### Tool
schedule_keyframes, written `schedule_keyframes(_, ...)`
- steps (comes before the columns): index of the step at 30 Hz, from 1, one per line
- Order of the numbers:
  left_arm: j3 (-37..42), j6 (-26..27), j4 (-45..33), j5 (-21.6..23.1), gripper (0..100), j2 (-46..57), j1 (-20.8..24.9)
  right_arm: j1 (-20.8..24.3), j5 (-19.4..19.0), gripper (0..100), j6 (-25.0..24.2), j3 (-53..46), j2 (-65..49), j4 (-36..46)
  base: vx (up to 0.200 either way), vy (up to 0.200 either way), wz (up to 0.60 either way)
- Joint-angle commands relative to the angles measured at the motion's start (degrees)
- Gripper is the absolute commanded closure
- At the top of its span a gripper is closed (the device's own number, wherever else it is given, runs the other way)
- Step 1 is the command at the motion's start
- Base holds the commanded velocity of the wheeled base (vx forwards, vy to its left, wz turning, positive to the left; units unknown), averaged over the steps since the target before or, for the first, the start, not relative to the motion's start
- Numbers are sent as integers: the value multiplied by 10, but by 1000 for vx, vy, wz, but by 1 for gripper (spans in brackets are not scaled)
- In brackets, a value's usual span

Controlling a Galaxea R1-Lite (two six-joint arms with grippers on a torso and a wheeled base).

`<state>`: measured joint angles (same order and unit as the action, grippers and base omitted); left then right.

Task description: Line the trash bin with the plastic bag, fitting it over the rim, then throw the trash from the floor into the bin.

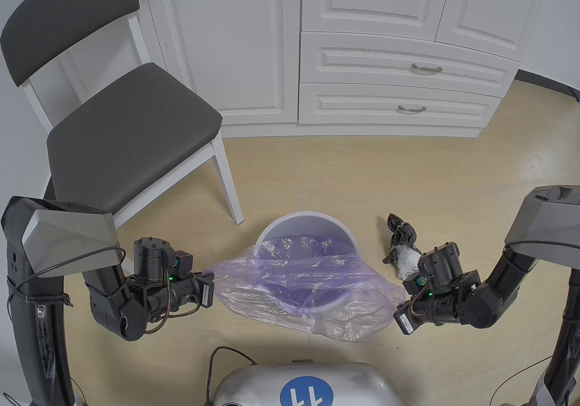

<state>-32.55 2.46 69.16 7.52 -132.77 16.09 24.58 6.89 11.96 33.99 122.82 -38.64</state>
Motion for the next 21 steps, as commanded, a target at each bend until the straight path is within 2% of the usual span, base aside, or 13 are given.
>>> schedule_keyframes(1,-32,-7,31,-6,100,-54,2,3,6,100,-5,32,71,-20,0,0,0)
schedule_keyframes(7,-59,-53,90,-30,100,-72,7,3,17,100,-65,61,118,-94,0,0,0)
schedule_keyframes(13,-72,-92,124,-36,100,-65,12,-11,18,100,-65,50,100,-111,0,0,0)
schedule_keyframes(14,-71,-94,132,-36,100,-65,14,-12,15,0,-63,43,90,-110,0,0,0)
schedule_keyframes(20,-61,-94,149,-36,100,-50,17,-30,-1,0,-13,-2,37,-110,0,0,0)
schedule_keyframes(21,-56,-95,150,-36,100,-41,19,-42,-25,0,17,-27,5,-111,0,0,0)
